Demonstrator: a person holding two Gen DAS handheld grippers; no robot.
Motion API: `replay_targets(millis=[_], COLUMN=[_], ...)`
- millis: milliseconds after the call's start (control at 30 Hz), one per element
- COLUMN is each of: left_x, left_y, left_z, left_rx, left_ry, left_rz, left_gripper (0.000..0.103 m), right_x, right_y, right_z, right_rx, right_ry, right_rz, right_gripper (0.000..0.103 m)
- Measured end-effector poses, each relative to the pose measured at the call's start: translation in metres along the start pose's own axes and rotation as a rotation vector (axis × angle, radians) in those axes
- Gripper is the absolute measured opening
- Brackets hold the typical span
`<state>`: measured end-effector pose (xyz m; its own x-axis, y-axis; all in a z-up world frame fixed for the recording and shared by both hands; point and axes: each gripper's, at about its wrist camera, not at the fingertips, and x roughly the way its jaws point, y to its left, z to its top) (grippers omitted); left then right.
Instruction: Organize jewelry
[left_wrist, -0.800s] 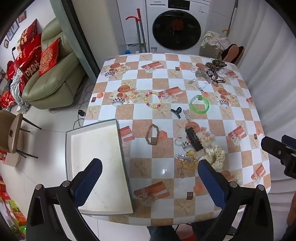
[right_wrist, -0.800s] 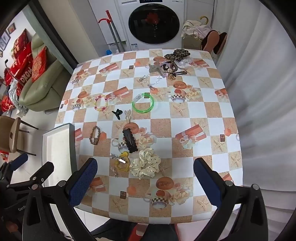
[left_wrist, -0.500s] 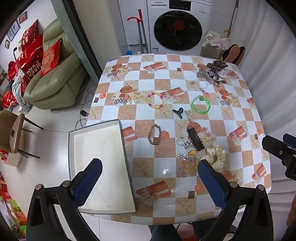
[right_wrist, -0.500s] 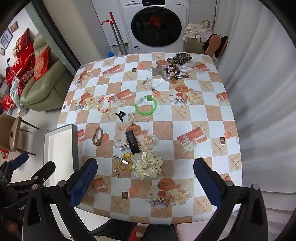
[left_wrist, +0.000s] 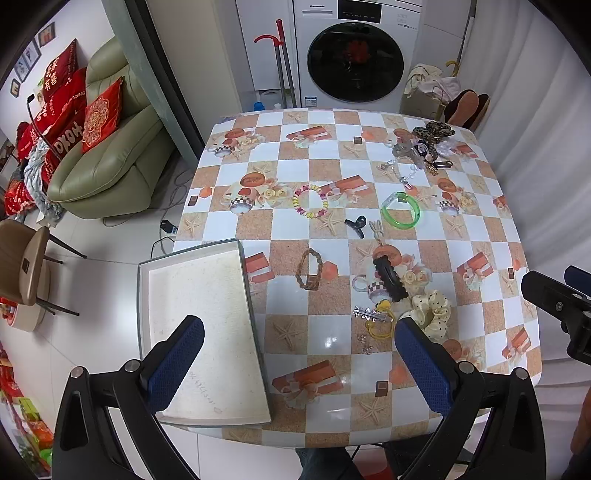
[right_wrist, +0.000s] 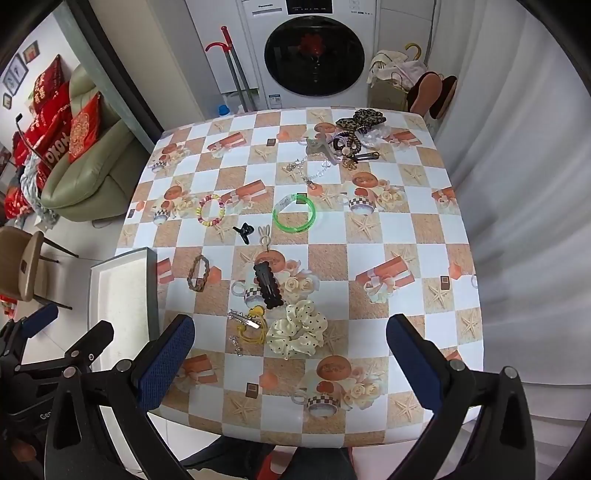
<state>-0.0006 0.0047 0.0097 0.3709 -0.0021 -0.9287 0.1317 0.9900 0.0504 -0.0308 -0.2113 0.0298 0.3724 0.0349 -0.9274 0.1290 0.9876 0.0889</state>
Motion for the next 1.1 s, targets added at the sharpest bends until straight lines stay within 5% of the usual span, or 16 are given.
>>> replay_targets(millis=[1100], left_x=[0.0009], left_y=[-0.0004], left_z=[-0.001], left_rx=[0.003], left_ry=[0.0], left_rz=[0.001], left_gripper=[0.103], right_x=[0.0012], right_y=[0.004], right_z=[0.0034], right_rx=[-0.002], right_ry=[-0.002], right_rz=[0.003], right_gripper=[0.103])
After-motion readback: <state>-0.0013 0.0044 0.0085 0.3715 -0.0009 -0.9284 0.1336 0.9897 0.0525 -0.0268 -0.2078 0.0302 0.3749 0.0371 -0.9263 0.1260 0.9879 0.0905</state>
